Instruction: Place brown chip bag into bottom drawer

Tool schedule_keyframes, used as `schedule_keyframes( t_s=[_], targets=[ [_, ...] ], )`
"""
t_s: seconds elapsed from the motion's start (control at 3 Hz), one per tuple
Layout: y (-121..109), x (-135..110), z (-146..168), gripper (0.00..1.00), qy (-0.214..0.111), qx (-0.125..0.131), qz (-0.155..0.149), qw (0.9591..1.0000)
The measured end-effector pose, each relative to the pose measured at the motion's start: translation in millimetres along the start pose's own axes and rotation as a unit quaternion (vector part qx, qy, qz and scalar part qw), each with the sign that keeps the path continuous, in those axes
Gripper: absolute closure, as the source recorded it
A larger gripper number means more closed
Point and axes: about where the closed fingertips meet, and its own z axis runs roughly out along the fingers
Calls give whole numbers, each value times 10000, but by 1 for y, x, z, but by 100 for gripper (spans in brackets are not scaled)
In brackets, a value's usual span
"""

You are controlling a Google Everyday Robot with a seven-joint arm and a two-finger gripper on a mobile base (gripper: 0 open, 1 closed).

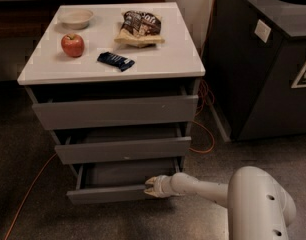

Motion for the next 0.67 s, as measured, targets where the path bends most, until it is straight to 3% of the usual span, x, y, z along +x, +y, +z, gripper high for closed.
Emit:
schedule_keyframes(
  t_s=[0.33, 0.67],
  targets=[
    [16, -19, -17, 5, -90, 74, -6, 9999],
    [39, -50, -44, 0, -232, 202, -28, 9995]
  ],
)
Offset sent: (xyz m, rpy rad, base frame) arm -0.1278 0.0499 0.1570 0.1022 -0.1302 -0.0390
